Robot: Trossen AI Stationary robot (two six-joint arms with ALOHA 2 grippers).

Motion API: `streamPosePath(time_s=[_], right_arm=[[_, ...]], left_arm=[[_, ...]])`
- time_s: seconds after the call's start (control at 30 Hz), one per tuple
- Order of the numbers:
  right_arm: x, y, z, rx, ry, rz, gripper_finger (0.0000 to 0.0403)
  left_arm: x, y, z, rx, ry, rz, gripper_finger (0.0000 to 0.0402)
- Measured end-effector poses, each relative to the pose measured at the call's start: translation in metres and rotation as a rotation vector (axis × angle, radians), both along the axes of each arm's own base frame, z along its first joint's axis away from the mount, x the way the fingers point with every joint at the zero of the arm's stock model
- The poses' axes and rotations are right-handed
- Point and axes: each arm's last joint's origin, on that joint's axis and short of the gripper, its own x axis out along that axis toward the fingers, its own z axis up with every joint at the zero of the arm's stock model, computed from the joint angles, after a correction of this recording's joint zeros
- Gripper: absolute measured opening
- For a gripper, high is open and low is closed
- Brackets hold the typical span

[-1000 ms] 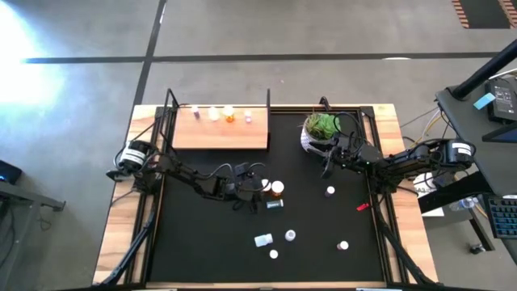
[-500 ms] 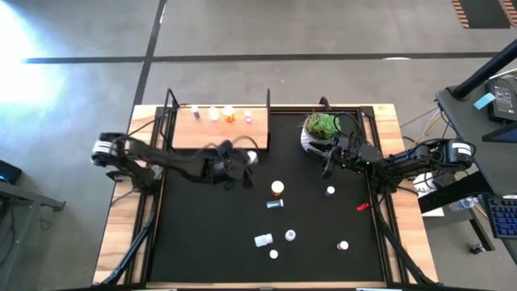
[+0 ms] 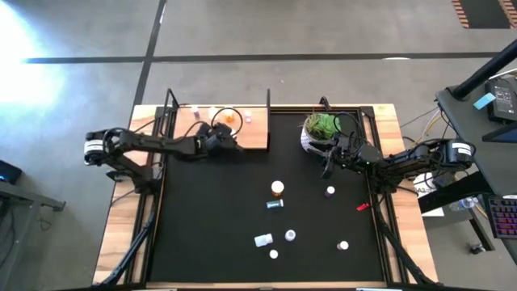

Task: Pick and place medicine bottles onto shelf by color
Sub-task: Put the top left orange pill bottle on the shelf aligned with the other orange pill bottle

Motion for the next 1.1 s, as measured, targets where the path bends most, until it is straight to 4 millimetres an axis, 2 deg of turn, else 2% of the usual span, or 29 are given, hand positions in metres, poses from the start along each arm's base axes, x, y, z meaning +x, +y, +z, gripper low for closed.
streamPosePath(time_s=[0.17, 0.3, 0.63, 1.1], right_arm=[[0.000, 0.000, 0.000, 0.000, 0.000, 0.000, 0.0139], [0.000, 0.000, 0.000, 0.000, 0.000, 0.000, 0.0139], [0.000, 0.000, 0.000, 0.000, 0.000, 0.000, 0.0139], [0.000, 0.000, 0.000, 0.000, -0.001, 0.000, 0.0139]], left_arm=[[-0.005, 0.014, -0.003, 0.009, -0.031, 0.054, 0.0188], [-0.009, 0.024, -0.013, 0.013, -0.044, 0.091, 0.0188], [-0.008, 0.049, -0.019, 0.031, -0.092, 0.169, 0.0188], [-0.005, 0.052, -0.023, 0.012, -0.092, 0.149, 0.0188]])
